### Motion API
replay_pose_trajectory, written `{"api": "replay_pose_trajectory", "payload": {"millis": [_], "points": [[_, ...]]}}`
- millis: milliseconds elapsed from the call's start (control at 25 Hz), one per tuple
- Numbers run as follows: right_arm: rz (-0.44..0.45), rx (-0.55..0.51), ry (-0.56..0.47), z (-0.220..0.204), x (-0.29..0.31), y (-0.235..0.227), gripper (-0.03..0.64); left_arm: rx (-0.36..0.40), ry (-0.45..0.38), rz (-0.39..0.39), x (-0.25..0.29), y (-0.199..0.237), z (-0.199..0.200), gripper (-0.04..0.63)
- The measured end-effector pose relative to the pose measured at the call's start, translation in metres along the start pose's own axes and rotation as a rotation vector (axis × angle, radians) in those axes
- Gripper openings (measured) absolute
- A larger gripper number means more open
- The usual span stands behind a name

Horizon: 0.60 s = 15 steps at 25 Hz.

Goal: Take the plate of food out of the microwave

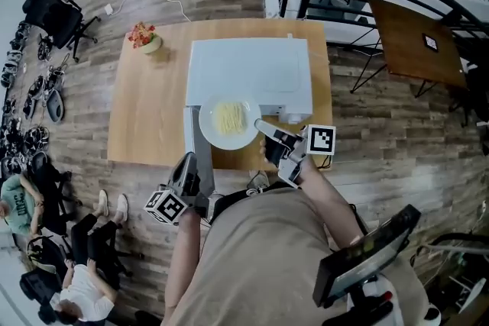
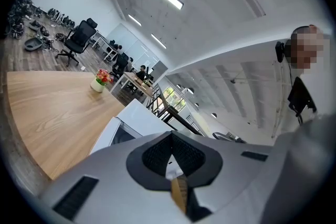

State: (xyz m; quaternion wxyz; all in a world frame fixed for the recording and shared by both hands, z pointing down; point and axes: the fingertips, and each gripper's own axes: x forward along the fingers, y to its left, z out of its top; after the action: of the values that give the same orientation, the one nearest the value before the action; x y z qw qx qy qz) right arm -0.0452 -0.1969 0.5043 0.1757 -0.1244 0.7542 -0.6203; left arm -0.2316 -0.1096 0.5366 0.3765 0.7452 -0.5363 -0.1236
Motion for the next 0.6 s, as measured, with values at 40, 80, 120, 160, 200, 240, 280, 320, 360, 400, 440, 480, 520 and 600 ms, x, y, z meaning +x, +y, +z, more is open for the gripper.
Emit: {"api": "replay_pose_trajectory", "payload": {"millis": [40, 80, 120, 160, 200, 240, 280, 320, 360, 400, 440, 480, 520, 600], "points": [[-0.009, -0.012, 0.002, -0.001, 0.0, 0.0, 0.015, 0.003, 0.008, 0.001, 0.0, 0.001, -0.001, 0.004], [-0.022, -0.025, 0.003, -0.001, -0.002, -0.002, 0.015, 0.005, 0.019, 0.002, 0.002, 0.001, -0.003, 0.003], [-0.036, -0.035, 0.003, -0.001, -0.004, -0.004, 0.015, 0.007, 0.03, 0.004, 0.004, 0.0, -0.005, 0.003], [-0.051, -0.039, 0.003, -0.001, -0.007, -0.007, 0.015, 0.008, 0.041, 0.004, 0.006, 0.0, -0.008, 0.003], [-0.062, -0.037, 0.003, -0.001, -0.01, -0.01, 0.015, 0.009, 0.052, 0.002, 0.008, -0.001, -0.01, 0.003], [-0.07, -0.028, 0.002, -0.002, -0.012, -0.012, 0.015, 0.011, 0.063, -0.001, 0.01, -0.001, -0.013, 0.003], [-0.075, -0.016, -0.001, -0.003, -0.015, -0.015, 0.015, 0.014, 0.076, -0.005, 0.013, -0.002, -0.016, 0.003], [-0.078, -0.004, -0.003, -0.003, -0.017, -0.017, 0.015, 0.016, 0.09, -0.007, 0.015, -0.002, -0.019, 0.003], [-0.082, 0.0, -0.003, -0.004, -0.02, -0.02, 0.015, 0.016, 0.102, -0.009, 0.018, -0.002, -0.022, 0.003], [-0.093, -0.004, 0.0, -0.005, -0.024, -0.025, 0.015, 0.014, 0.112, -0.011, 0.02, -0.002, -0.025, 0.003], [-0.11, -0.008, 0.005, -0.006, -0.029, -0.03, 0.015, 0.011, 0.12, -0.013, 0.023, -0.003, -0.029, 0.003], [-0.13, -0.011, 0.009, -0.008, -0.033, -0.036, 0.015, 0.009, 0.129, -0.015, 0.025, -0.003, -0.032, 0.003], [-0.154, -0.009, 0.012, -0.009, -0.037, -0.042, 0.015, 0.01, 0.138, -0.017, 0.027, -0.004, -0.035, 0.003], [-0.193, -0.002, 0.016, -0.012, -0.044, -0.052, 0.015, 0.014, 0.156, -0.024, 0.031, -0.006, -0.041, 0.003]]}}
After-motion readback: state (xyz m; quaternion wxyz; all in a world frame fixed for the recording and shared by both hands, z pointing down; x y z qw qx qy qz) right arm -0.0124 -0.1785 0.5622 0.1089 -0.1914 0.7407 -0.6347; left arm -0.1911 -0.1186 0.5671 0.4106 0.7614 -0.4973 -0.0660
